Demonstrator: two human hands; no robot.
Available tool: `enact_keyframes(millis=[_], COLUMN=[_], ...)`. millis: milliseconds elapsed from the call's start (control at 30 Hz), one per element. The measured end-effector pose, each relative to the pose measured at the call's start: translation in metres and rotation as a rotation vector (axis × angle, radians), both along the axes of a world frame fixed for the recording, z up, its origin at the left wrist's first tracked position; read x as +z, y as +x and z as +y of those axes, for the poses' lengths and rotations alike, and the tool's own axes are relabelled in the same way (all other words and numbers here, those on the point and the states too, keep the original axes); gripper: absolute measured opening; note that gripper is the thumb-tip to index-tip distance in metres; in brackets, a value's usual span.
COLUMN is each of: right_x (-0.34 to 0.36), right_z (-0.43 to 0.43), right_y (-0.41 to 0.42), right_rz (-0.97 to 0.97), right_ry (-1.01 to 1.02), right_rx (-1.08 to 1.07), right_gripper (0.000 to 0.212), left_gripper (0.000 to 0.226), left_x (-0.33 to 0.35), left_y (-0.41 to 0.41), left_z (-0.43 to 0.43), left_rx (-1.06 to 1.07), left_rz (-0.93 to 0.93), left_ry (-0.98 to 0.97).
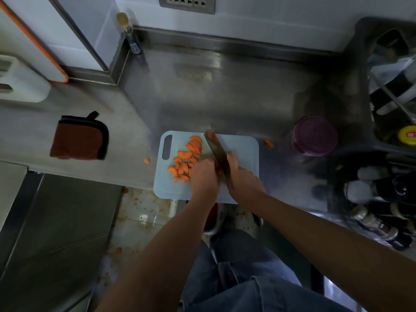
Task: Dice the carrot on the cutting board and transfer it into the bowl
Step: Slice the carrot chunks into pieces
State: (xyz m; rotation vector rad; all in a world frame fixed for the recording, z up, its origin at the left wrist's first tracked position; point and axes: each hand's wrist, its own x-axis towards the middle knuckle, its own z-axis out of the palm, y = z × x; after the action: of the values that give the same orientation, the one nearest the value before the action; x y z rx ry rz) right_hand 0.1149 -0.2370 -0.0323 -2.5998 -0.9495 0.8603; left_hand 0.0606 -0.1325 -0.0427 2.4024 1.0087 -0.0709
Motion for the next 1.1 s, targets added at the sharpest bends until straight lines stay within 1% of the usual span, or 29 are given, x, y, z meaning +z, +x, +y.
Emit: enact_keyframes(millis=[67, 167, 267, 333, 400, 467, 567, 633, 700, 767, 833, 933, 1033, 1100], right_x=[0.0, 0.007, 0.018, 0.02, 0.017, 0.012, 0.009, 0.007, 0.007, 0.007, 0.008, 0.004, 0.002, 0.005], right_z=[-0.001, 0.0, -0.006, -0.011, -0.016, -0.021, -0.027, -0.029, -0.029, -0.028, -0.025, -0.022, -0.017, -0.014], right_y=[0.006, 0.017, 0.025, 0.025, 0.018, 0.006, -0.001, 0.006, 0.016, 0.022, 0.019, 0.015, 0.017, 0.018], right_rz=[0.076, 0.091, 0.075, 0.076, 0.094, 0.14, 0.172, 0.153, 0.107, 0.08, 0.087, 0.107, 0.073, 0.09], right_ry=[0.107, 0.255, 0.303, 0.308, 0.276, 0.221, 0.114, 0.114, 0.153, 0.196, 0.243, 0.212, 0.233, 0.263], right_rx=[-0.093, -0.211, -0.186, -0.142, -0.11, -0.068, -0.018, -0.086, -0.182, -0.217, -0.174, -0.122, -0.226, -0.242], right_gripper=[0.053, 0.055, 0.053, 0.049, 0.051, 0.056, 0.055, 0.056, 0.06, 0.064, 0.065, 0.069, 0.07, 0.069], left_gripper=[0.011, 0.01, 0.014, 0.012, 0.011, 0.018, 0.032, 0.036, 0.042, 0.046, 0.047, 0.046, 0.035, 0.03], left_x=[-0.002, -0.001, 0.004, 0.006, 0.005, 0.005, 0.007, 0.009, 0.011, 0.012, 0.014, 0.012, 0.009, 0.01], left_y=[0.001, 0.0, -0.007, -0.01, -0.013, -0.015, -0.02, -0.021, -0.022, -0.023, -0.024, -0.026, -0.029, -0.028], left_z=[0.001, 0.005, 0.011, 0.015, 0.017, 0.016, 0.011, 0.01, 0.011, 0.012, 0.013, 0.017, 0.03, 0.041], left_rx=[-0.016, -0.067, -0.075, -0.095, -0.128, -0.152, -0.159, -0.163, -0.169, -0.178, -0.179, -0.193, -0.186, -0.112], left_rz=[0.02, 0.048, 0.06, 0.078, 0.103, 0.15, 0.215, 0.233, 0.26, 0.275, 0.269, 0.249, 0.11, 0.004], left_ry=[-0.032, -0.036, 0.009, 0.088, 0.171, 0.234, 0.322, 0.347, 0.323, 0.304, 0.302, 0.276, 0.198, 0.178])
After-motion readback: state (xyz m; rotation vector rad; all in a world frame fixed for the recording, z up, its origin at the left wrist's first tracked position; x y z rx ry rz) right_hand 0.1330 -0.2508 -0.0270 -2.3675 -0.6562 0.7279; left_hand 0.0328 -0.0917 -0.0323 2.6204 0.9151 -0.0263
